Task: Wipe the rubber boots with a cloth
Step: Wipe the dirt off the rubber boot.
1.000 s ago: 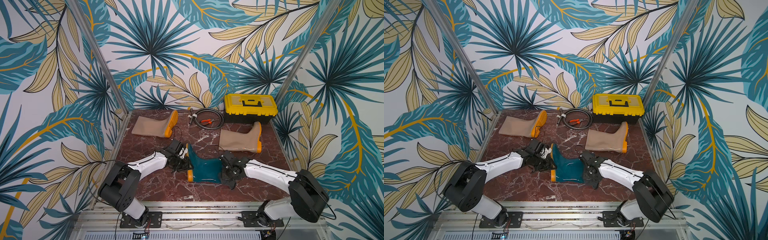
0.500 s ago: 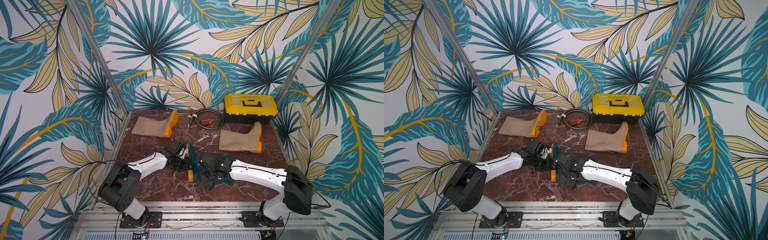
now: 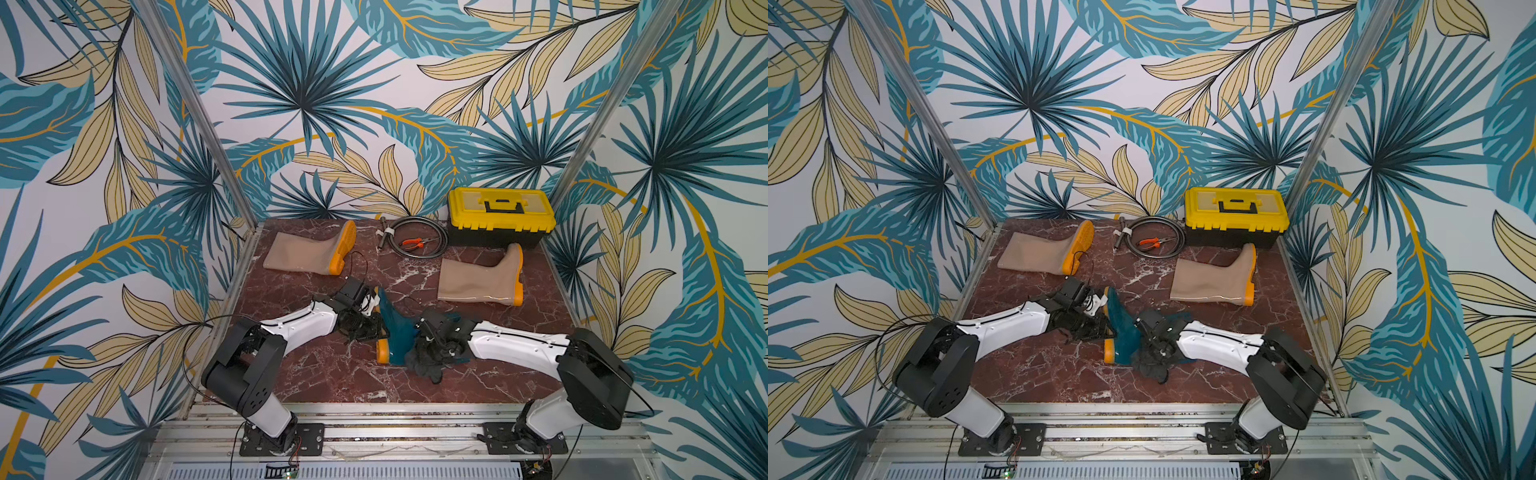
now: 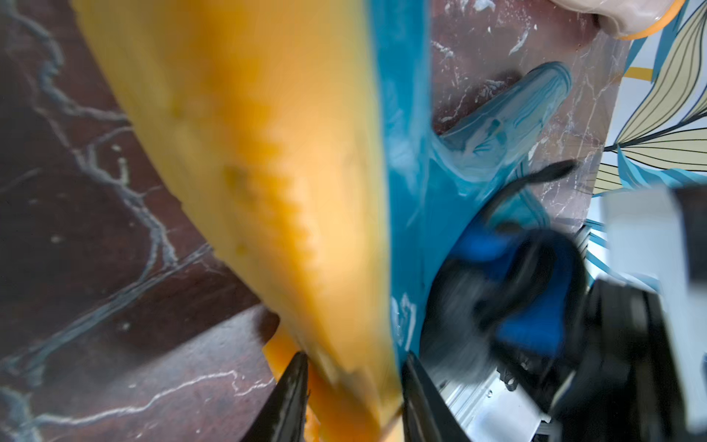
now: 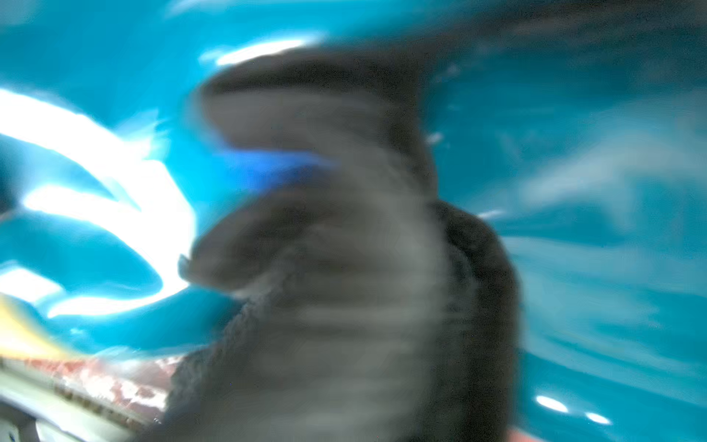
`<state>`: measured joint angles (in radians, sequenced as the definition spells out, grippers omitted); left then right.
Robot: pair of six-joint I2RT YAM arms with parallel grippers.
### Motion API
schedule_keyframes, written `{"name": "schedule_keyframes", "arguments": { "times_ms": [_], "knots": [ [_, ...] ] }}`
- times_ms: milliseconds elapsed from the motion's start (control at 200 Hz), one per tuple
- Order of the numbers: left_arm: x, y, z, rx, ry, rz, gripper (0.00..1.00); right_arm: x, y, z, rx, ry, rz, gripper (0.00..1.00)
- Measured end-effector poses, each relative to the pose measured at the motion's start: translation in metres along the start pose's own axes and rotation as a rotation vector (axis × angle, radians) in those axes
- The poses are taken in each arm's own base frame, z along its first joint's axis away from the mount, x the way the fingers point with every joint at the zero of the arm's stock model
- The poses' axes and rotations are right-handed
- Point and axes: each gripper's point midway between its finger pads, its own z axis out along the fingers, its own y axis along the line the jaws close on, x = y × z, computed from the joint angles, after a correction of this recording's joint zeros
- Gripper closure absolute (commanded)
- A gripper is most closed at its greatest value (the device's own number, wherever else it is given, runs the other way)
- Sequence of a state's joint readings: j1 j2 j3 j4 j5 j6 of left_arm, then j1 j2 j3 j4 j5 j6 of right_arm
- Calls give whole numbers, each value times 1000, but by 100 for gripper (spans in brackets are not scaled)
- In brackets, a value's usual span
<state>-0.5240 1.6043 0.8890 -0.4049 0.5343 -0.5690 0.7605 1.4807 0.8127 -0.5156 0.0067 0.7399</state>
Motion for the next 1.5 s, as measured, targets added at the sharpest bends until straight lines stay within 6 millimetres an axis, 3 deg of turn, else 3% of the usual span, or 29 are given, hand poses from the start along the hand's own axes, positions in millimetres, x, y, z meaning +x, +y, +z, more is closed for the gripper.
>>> {"name": "schedule_keyframes", "arguments": {
  "times_ms": [120, 160, 225, 310, 416, 551, 641, 711, 776, 831, 956, 1071, 1161, 1237, 1347, 1497],
  "knots": [
    [0, -1, 0, 5, 4, 4, 61, -5, -80, -24, 173, -39, 124, 100],
    [0, -1, 0, 5, 4, 5, 61, -2, -98, -29, 215, -32, 152, 100],
    [0, -1, 0, 6, 4, 8, 61, 2, -110, -35, 240, -20, 166, 100],
    [0, -1, 0, 6, 4, 12, 61, 1, -104, -39, 225, -15, 158, 100],
    [0, -1, 0, 6, 5, 16, 61, -6, -67, -45, 174, -36, 59, 100],
    [0, -1, 0, 7, 5, 18, 61, -13, 23, -52, 38, -82, -126, 100],
    [0, -1, 0, 7, 5, 16, 61, -2, 76, -43, -48, -74, -215, 100],
    [0, -1, 0, 7, 5, 16, 61, 10, 99, -26, -81, -40, -255, 100],
    [0, -1, 0, 7, 5, 13, 61, 22, 105, -7, -75, 5, -265, 100],
    [0, -1, 0, 6, 5, 10, 61, 25, 99, 6, -48, 24, -254, 100],
    [0, -2, 0, 8, 3, 4, 61, 22, 76, 8, -25, 27, -201, 100],
    [0, -2, 0, 7, 2, 5, 61, 13, 16, 1, 3, 25, -62, 100],
    [1, -1, -1, 6, 3, 5, 60, 0, -42, -20, 49, -38, 86, 100],
    [1, -1, -1, 5, 3, 11, 56, 0, -76, -36, 103, -75, 150, 100],
    [2, 0, -2, -5, 3, 19, 43, -1, -88, -57, 128, -103, 147, 100],
    [5, 5, -15, -69, -21, 34, 28, -23, -68, -80, 75, -140, 121, 100]
  ]
}}
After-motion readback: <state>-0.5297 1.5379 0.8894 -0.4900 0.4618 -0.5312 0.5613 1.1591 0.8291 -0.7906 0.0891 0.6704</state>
